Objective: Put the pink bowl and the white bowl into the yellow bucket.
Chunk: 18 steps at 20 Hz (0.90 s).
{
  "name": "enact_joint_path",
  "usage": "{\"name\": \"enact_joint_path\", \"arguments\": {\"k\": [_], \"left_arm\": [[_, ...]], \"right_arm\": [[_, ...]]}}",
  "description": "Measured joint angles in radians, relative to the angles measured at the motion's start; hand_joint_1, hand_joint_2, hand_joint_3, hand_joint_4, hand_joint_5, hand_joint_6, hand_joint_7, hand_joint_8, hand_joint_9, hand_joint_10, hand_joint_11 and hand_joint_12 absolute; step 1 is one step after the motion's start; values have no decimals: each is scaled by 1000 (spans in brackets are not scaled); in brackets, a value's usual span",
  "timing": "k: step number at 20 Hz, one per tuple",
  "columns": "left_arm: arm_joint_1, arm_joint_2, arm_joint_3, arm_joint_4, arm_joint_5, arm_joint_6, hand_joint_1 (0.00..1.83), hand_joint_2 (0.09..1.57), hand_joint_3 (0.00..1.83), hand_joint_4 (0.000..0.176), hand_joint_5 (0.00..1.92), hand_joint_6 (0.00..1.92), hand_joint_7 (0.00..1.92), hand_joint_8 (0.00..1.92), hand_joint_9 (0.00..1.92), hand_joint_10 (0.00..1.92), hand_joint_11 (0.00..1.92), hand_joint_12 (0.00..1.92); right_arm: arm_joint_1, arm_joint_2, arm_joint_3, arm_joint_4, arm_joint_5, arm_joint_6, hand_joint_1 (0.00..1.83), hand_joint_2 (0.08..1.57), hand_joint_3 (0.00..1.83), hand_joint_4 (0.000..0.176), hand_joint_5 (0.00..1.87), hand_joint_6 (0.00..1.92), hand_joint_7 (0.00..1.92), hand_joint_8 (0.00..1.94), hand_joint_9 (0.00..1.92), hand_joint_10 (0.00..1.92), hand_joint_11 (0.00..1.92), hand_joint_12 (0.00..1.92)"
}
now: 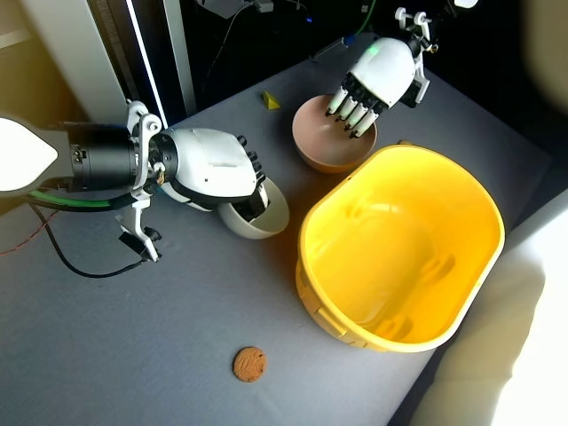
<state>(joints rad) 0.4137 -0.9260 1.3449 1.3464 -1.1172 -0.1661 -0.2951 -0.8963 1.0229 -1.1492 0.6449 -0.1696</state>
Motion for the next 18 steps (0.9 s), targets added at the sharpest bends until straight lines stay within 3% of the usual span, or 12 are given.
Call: {"name": "enact_joint_path", "arguments": {"k": [2, 5, 8, 9, 10, 13, 18], "left_arm": [[-29, 10, 0, 12, -9, -24, 1383, 1076, 0, 0, 950, 1031, 1157, 641, 976, 1026, 829, 892], [-41, 14, 1, 35, -35, -55, 1385, 1071, 1, 0, 953, 1024, 1169, 612, 991, 1010, 842, 902], [-52, 17, 1, 47, -45, -71, 1382, 1080, 0, 0, 940, 1035, 1148, 673, 964, 1040, 801, 922], [-63, 23, 2, 45, -51, -78, 1382, 1079, 0, 0, 956, 1032, 1150, 655, 960, 1039, 783, 933], [-71, 26, 4, 43, -58, -86, 1382, 1077, 0, 0, 963, 1023, 1160, 630, 957, 1047, 770, 954], [-112, 31, 12, 57, -75, -123, 1387, 1061, 0, 0, 991, 975, 1207, 547, 1001, 982, 825, 900], [-150, 40, 31, 66, -113, -173, 1381, 1085, 0, 0, 940, 1031, 1118, 733, 954, 1067, 760, 1009]], "right_arm": [[35, 2, 18, -25, 38, 82, 1395, 1050, 0, 0, 1020, 868, 1142, 671, 1094, 919, 971, 980], [45, 2, 26, -50, 68, 115, 1384, 1082, 5, 0, 946, 985, 1042, 837, 1023, 1043, 896, 1066], [48, 2, 31, -59, 86, 119, 1384, 1086, 3, 0, 939, 987, 1034, 853, 1017, 1060, 884, 1102], [51, 2, 38, -59, 104, 125, 1383, 1092, 0, 0, 932, 996, 1019, 878, 1009, 1080, 873, 1138], [56, 2, 42, -61, 115, 134, 1391, 1066, 0, 0, 991, 896, 1088, 768, 1070, 985, 920, 1094], [88, 4, 61, -76, 168, 199, 1387, 1078, 0, 0, 963, 931, 1052, 831, 1037, 1043, 874, 1118], [127, 18, 62, -89, 235, 219, 1385, 1082, 1, 0, 947, 960, 1042, 844, 1032, 1051, 863, 1140]]}}
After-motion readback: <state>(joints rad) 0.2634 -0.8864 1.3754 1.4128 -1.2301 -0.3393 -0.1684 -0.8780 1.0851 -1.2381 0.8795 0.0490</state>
